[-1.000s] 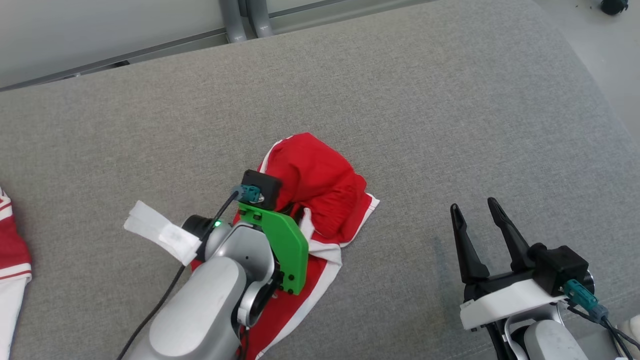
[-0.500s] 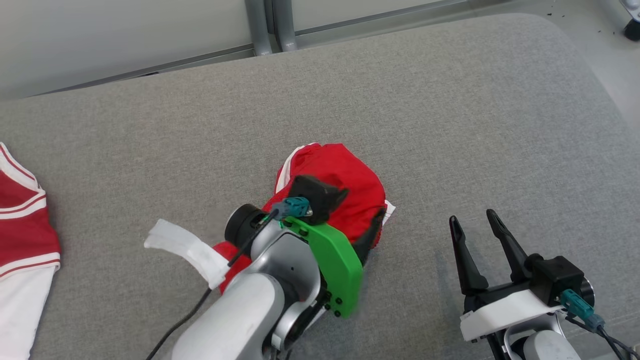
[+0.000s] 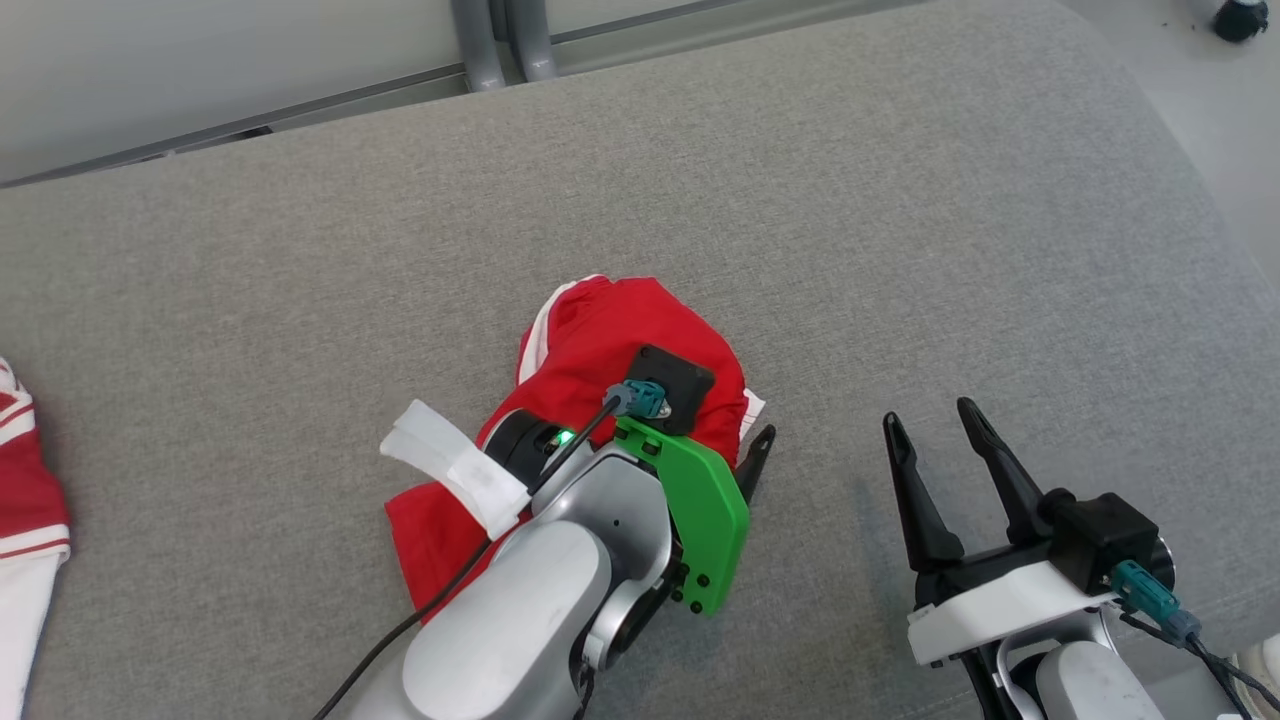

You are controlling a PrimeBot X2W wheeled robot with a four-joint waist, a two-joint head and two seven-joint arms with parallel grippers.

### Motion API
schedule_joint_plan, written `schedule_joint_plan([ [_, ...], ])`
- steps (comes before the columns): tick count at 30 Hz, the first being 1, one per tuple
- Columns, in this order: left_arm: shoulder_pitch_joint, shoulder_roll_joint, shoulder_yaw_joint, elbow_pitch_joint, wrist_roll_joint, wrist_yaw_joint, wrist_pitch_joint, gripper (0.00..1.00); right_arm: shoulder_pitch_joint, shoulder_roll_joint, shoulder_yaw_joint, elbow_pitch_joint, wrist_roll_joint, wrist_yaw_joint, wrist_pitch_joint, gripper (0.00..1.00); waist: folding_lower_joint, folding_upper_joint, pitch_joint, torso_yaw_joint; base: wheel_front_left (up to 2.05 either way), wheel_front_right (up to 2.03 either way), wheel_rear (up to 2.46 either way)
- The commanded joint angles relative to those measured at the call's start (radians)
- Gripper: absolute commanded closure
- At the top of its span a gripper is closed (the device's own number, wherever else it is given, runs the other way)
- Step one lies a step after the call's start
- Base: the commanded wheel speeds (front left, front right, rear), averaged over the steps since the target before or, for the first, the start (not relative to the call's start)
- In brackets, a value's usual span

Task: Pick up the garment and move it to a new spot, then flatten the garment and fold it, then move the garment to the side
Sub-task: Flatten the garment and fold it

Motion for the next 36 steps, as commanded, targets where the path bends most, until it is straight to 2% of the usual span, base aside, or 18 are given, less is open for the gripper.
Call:
schedule_joint_plan([
  [1, -0.022, -0.004, 0.003, 0.047, -0.003, 0.001, -0.008, 0.0, -0.01, -0.002, -0.007, -0.001, 0.012, 0.0, -0.004, 0.0, 0.0, 0.012, 0.023, -0.032, 0.0, 0.0, 0.0],
  [9, -0.044, 0.008, 0.02, 0.225, -0.007, 0.004, -0.039, 0.0, -0.001, -0.001, -0.009, 0.002, 0.025, 0.0, -0.004, 0.0, 0.0, 0.012, 0.032, -0.059, 0.0, 0.0, 0.0],
  [10, -0.048, 0.008, 0.023, 0.241, -0.009, 0.001, -0.045, 0.27, -0.001, -0.001, -0.01, 0.003, 0.026, 0.0, -0.004, 0.0, 0.0, 0.012, 0.031, -0.06, 0.0, 0.0, 0.0],
  [11, -0.052, 0.008, 0.026, 0.256, -0.012, -0.003, -0.054, 0.66, -0.002, -0.001, -0.011, 0.003, 0.027, 0.0, -0.004, 0.0, 0.0, 0.012, 0.031, -0.06, 0.0, 0.0, 0.0],
  [12, -0.054, 0.007, 0.027, 0.268, -0.013, -0.007, -0.059, 1.0, -0.005, -0.001, -0.012, 0.003, 0.029, 0.0, -0.004, 0.0, 0.0, 0.012, 0.031, -0.059, 0.0, 0.0, 0.0],
  [18, -0.068, -0.004, 0.042, 0.285, -0.055, -0.032, -0.079, 1.0, -0.007, -0.001, -0.018, 0.001, 0.028, 0.0, -0.004, 0.0, 0.0, 0.012, 0.024, -0.046, 0.0, 0.0, 0.0],
  [24, -0.089, -0.018, 0.088, 0.173, -0.165, -0.052, -0.099, 1.0, -0.003, -0.001, -0.025, 0.002, 0.031, 0.0, -0.004, 0.0, 0.0, 0.012, 0.016, -0.028, 0.0, 0.0, 0.0],
  [30, -0.125, -0.021, 0.091, 0.052, -0.307, -0.01, -0.084, 1.0, -0.014, -0.001, -0.01, 0.005, 0.039, 0.0, -0.004, 0.0, 0.0, 0.012, 0.023, -0.027, 0.0, 0.0, 0.0],
  [36, -0.141, -0.02, 0.077, 0.118, -0.362, 0.033, -0.095, 1.0, -0.027, -0.001, -0.001, 0.008, 0.049, 0.0, -0.004, 0.0, 0.0, 0.012, 0.039, -0.052, 0.0, 0.0, 0.0],
])
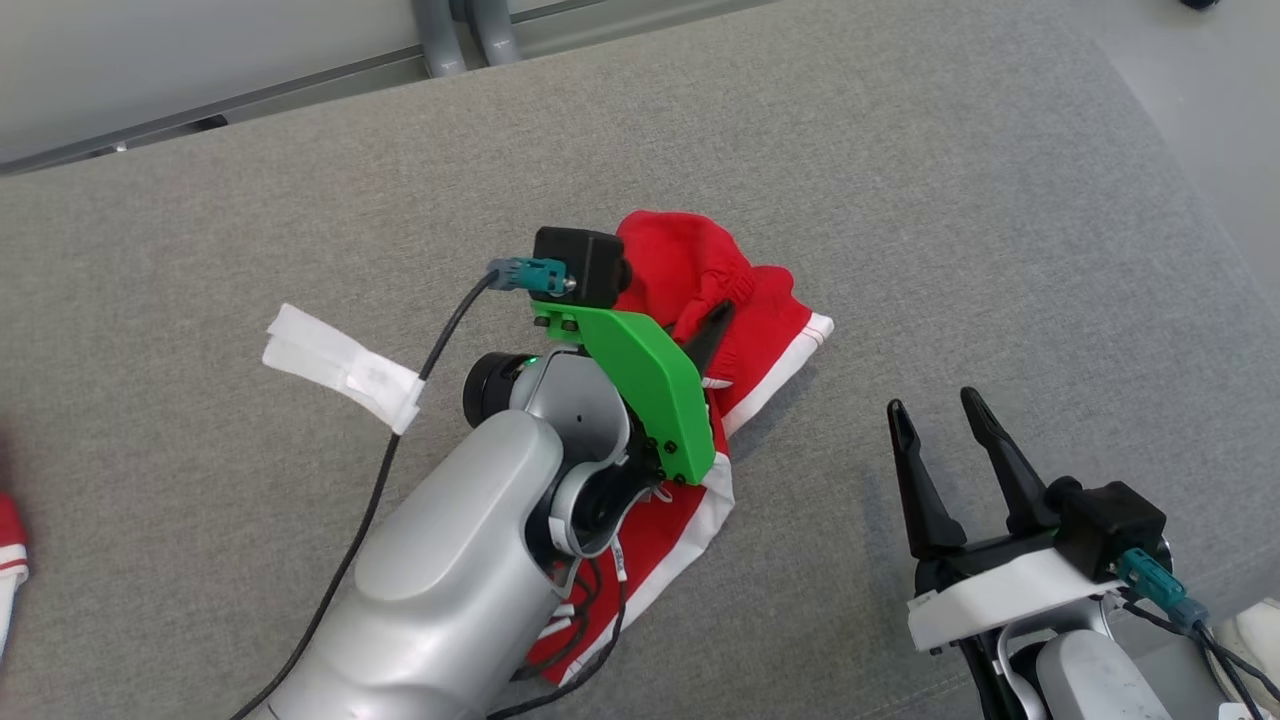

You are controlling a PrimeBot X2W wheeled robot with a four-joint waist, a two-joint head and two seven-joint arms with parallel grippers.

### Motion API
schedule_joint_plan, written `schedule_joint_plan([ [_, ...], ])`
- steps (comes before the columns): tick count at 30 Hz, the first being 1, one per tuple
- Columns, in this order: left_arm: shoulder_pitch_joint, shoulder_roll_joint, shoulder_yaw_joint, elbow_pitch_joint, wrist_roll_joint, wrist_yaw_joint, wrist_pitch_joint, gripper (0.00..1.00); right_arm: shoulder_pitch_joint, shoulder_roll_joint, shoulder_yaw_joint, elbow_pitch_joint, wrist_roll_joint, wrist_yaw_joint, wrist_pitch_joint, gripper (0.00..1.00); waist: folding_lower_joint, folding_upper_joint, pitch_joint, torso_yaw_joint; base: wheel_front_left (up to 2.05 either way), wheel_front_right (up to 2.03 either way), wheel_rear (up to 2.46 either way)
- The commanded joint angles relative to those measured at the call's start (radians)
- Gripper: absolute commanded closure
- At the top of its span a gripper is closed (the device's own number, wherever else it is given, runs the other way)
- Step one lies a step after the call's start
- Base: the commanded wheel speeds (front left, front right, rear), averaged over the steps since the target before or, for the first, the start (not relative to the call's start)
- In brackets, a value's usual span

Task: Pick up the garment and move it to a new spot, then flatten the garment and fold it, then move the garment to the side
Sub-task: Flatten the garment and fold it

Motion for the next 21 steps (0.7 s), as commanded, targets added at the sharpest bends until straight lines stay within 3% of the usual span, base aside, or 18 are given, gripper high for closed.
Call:
schedule_joint_plan([
  [1, 0.006, 0.002, 0.009, 0.017, -0.043, 0.006, -0.004, 1.0, -0.011, -0.001, -0.001, 0.0, 0.006, 0.0, -0.004, 0.0, 0.0, 0.012, 0.01, -0.015, 0.0, 0.0, 0.0],
  [5, 0.032, 0.003, 0.074, 0.051, -0.233, 0.027, -0.004, 1.0, -0.013, -0.001, -0.003, -0.001, 0.011, 0.0, -0.004, 0.0, 0.0, 0.012, 0.019, -0.031, 0.0, 0.0, 0.0],
  [14, -0.037, 0.021, 0.181, 0.228, -0.321, 0.028, -0.019, 0.99, -0.009, -0.001, -0.008, 0.001, 0.013, 0.0, -0.004, 0.0, 0.0, 0.012, 0.034, -0.04, 0.0, 0.0, 0.0],
  [16, -0.046, 0.021, 0.207, 0.261, -0.334, 0.025, -0.036, 0.49, -0.008, -0.001, -0.006, 0.002, 0.012, 0.0, -0.004, 0.0, 0.0, 0.012, 0.034, -0.037, 0.0, 0.0, 0.0],
  [17, -0.051, 0.025, 0.214, 0.278, -0.33, 0.023, -0.048, 0.0, -0.008, -0.001, -0.005, 0.003, 0.01, 0.0, -0.004, 0.0, 0.0, 0.012, 0.033, -0.035, 0.0, 0.0, 0.0],
  [21, -0.062, 0.022, 0.223, 0.332, -0.329, 0.002, -0.077, 0.0, -0.012, -0.001, -0.007, 0.007, 0.002, 0.0, -0.004, 0.0, 0.0, 0.012, 0.027, -0.026, 0.0, 0.0, 0.0],
])
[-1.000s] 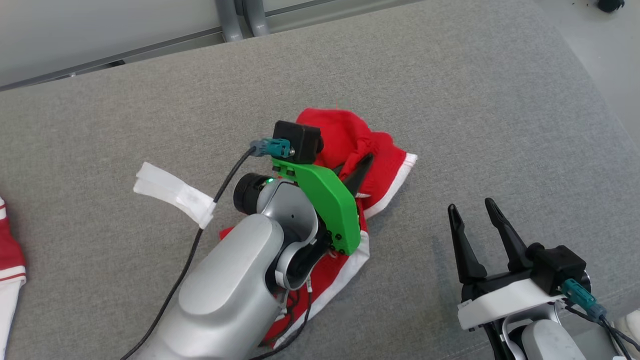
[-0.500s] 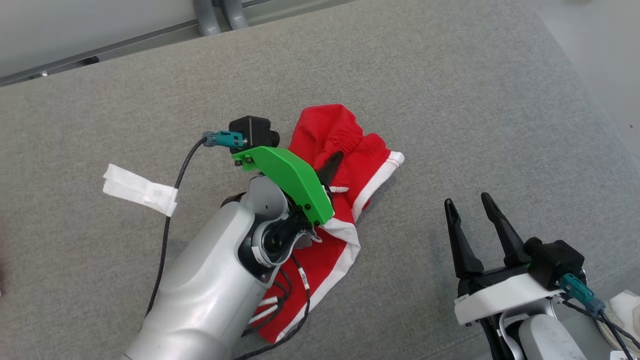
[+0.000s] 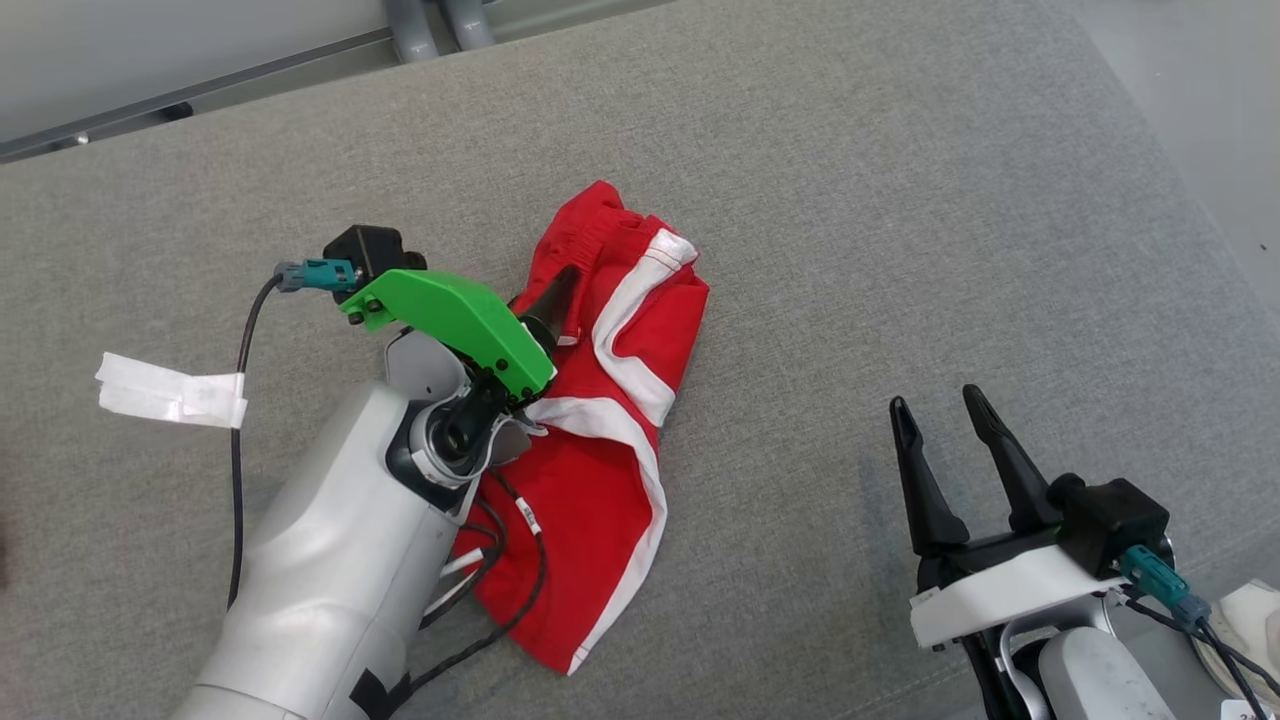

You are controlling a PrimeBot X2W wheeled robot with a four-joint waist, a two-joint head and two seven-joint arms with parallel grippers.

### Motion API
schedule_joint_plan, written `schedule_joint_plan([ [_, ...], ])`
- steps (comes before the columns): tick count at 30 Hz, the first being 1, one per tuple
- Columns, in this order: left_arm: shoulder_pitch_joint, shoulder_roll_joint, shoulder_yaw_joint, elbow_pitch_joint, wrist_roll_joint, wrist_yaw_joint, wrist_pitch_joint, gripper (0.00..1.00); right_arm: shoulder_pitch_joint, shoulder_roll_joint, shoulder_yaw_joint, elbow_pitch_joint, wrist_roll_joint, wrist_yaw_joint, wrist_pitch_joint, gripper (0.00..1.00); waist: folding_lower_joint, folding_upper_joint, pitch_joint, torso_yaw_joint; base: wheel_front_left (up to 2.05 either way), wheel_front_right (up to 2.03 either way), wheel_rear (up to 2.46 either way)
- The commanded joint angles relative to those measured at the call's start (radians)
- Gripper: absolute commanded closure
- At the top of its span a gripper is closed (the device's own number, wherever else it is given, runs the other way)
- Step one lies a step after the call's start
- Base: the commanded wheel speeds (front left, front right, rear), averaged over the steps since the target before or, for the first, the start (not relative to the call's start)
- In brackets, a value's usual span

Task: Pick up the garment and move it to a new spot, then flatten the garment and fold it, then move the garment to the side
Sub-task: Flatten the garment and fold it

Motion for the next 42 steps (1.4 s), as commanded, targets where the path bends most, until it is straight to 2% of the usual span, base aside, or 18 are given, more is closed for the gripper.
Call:
schedule_joint_plan([
  [1, -0.02, 0.0, 0.007, 0.013, -0.004, -0.012, -0.017, 0.0, -0.002, -0.001, -0.004, 0.003, -0.008, 0.0, -0.004, 0.0, 0.0, 0.012, -0.008, 0.007, 0.0, 0.0, 0.0],
  [12, -0.044, 0.019, 0.012, 0.047, 0.037, -0.052, -0.109, 0.0, 0.022, -0.001, -0.012, 0.001, -0.032, 0.0, -0.004, 0.0, 0.0, 0.012, -0.037, 0.042, 0.0, 0.0, 0.0],
  [17, -0.012, 0.015, -0.009, 0.013, 0.057, -0.071, -0.129, 0.0, 0.034, -0.001, -0.02, -0.003, -0.04, 0.0, -0.004, 0.0, 0.0, 0.012, -0.051, 0.063, 0.0, 0.0, 0.0],
  [23, 0.016, 0.032, -0.047, -0.08, 0.115, -0.07, -0.182, 0.0, 0.038, -0.001, -0.027, -0.013, -0.049, 0.0, -0.004, 0.0, 0.0, 0.012, -0.061, 0.087, 0.0, 0.0, 0.0],
  [30, 0.085, 0.104, -0.08, -0.243, 0.217, -0.023, -0.273, 0.0, 0.043, -0.002, -0.04, -0.051, -0.069, 0.0, -0.004, 0.0, 0.0, 0.012, -0.083, 0.11, 0.0, 0.0, 0.0],
  [39, 0.294, 0.269, -0.074, -0.465, 0.325, 0.068, -0.392, 0.0, 0.064, -0.013, -0.07, -0.108, -0.105, 0.0, -0.004, 0.0, 0.0, 0.012, -0.131, 0.15, 0.0, 0.0, 0.0],
  [42, 0.382, 0.317, -0.054, -0.52, 0.325, 0.098, -0.426, 0.0, 0.076, -0.022, -0.075, -0.116, -0.109, 0.0, -0.004, 0.0, 0.0, 0.012, -0.149, 0.162, 0.0, 0.0, 0.0],
])
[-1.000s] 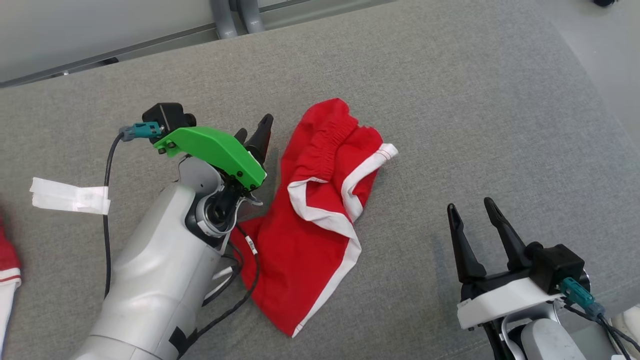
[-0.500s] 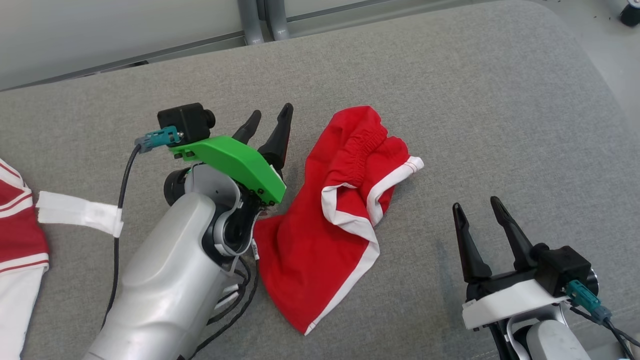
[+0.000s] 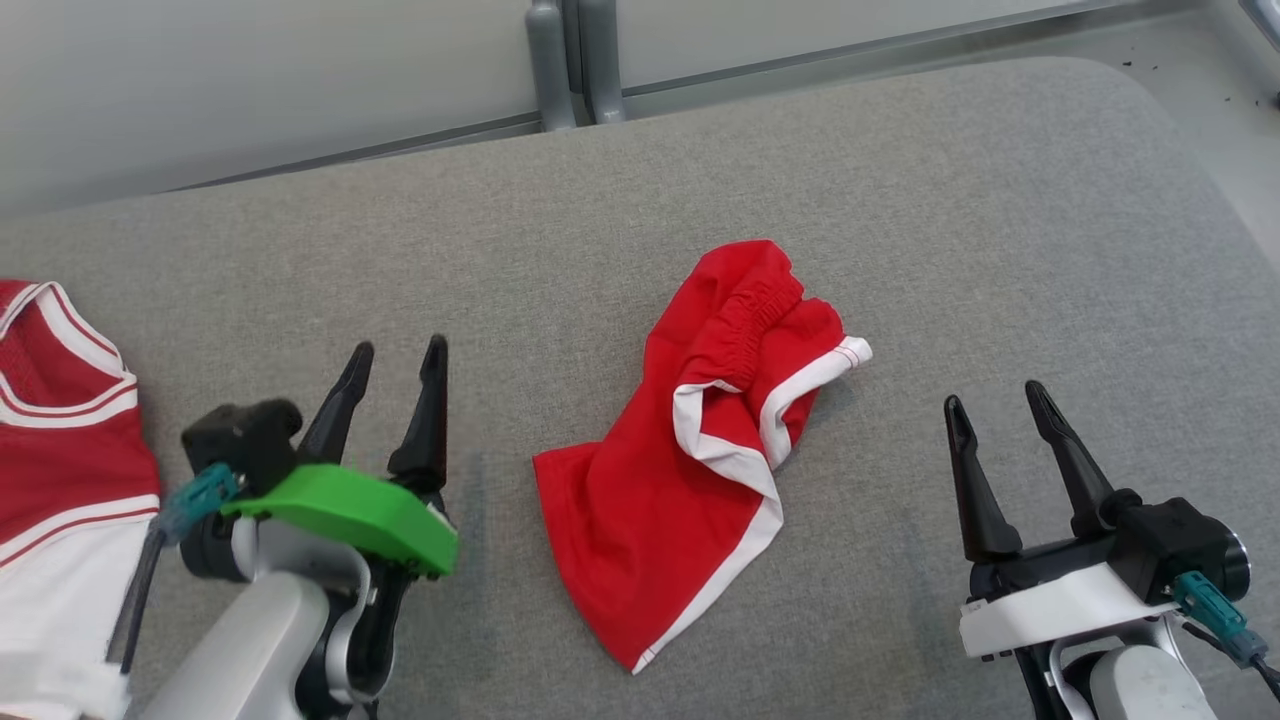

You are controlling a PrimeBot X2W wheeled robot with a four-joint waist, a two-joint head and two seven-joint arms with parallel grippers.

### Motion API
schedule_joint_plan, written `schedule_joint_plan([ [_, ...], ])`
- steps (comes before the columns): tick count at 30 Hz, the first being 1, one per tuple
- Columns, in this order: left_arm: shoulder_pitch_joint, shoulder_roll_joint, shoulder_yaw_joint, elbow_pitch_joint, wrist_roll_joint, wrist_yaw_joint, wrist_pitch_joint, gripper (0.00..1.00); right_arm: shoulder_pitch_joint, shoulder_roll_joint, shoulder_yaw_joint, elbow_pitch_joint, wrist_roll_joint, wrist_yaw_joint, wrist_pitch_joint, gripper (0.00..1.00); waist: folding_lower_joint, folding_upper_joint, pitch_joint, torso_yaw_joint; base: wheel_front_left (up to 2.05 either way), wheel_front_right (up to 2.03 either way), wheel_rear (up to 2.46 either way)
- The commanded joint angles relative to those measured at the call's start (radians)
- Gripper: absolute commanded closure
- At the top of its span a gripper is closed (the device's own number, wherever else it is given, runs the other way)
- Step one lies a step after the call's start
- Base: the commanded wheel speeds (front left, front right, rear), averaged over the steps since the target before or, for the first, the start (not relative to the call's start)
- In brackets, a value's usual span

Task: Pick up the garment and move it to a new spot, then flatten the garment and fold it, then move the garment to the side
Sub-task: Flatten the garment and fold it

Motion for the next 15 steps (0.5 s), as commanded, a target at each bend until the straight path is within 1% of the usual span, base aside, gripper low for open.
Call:
schedule_joint_plan([
  [1, 0.065, 0.039, 0.019, -0.029, 0.004, 0.023, -0.022, 0.0, 0.016, -0.008, -0.006, -0.009, -0.004, 0.0, -0.004, 0.0, 0.0, 0.012, -0.024, 0.022, 0.0, 0.0, 0.0],
  [3, 0.118, 0.069, 0.035, -0.055, 0.012, 0.037, -0.045, 0.0, 0.024, -0.012, -0.01, -0.012, -0.006, 0.0, -0.004, 0.0, 0.0, 0.012, -0.035, 0.028, 0.0, 0.0, 0.0],
  [5, 0.178, 0.086, 0.056, -0.077, 0.006, 0.051, -0.065, 0.0, 0.033, -0.019, -0.011, -0.013, -0.007, 0.0, -0.004, 0.0, 0.0, 0.012, -0.046, 0.031, 0.0, 0.0, 0.0],
  [6, 0.178, 0.086, 0.056, -0.077, 0.006, 0.051, -0.065, 0.0, 0.033, -0.019, -0.011, -0.013, -0.007, 0.0, -0.004, 0.0, 0.0, 0.012, -0.046, 0.031, 0.0, 0.0, 0.0],
  [8, 0.232, 0.109, 0.08, -0.099, 0.017, 0.068, -0.081, 0.0, 0.038, -0.023, -0.018, -0.015, -0.005, 0.0, -0.004, 0.0, 0.0, 0.012, -0.052, 0.034, 0.0, 0.0, 0.0],
  [10, 0.284, 0.124, 0.1, -0.121, 0.033, 0.076, -0.092, 0.0, 0.046, -0.027, -0.025, -0.011, -0.005, 0.0, -0.004, 0.0, 0.0, 0.012, -0.06, 0.038, 0.0, 0.0, 0.0],
  [14, 0.37, 0.141, 0.149, -0.15, 0.067, 0.09, -0.102, 0.0, 0.06, -0.04, -0.036, 0.002, -0.009, 0.0, -0.004, 0.0, 0.0, 0.012, -0.065, 0.047, 0.0, 0.0, 0.0],
  [15, 0.388, 0.143, 0.158, -0.153, 0.08, 0.087, -0.104, 0.0, 0.062, -0.042, -0.04, 0.007, -0.009, 0.0, -0.004, 0.0, 0.0, 0.012, -0.067, 0.051, 0.0, 0.0, 0.0],
])
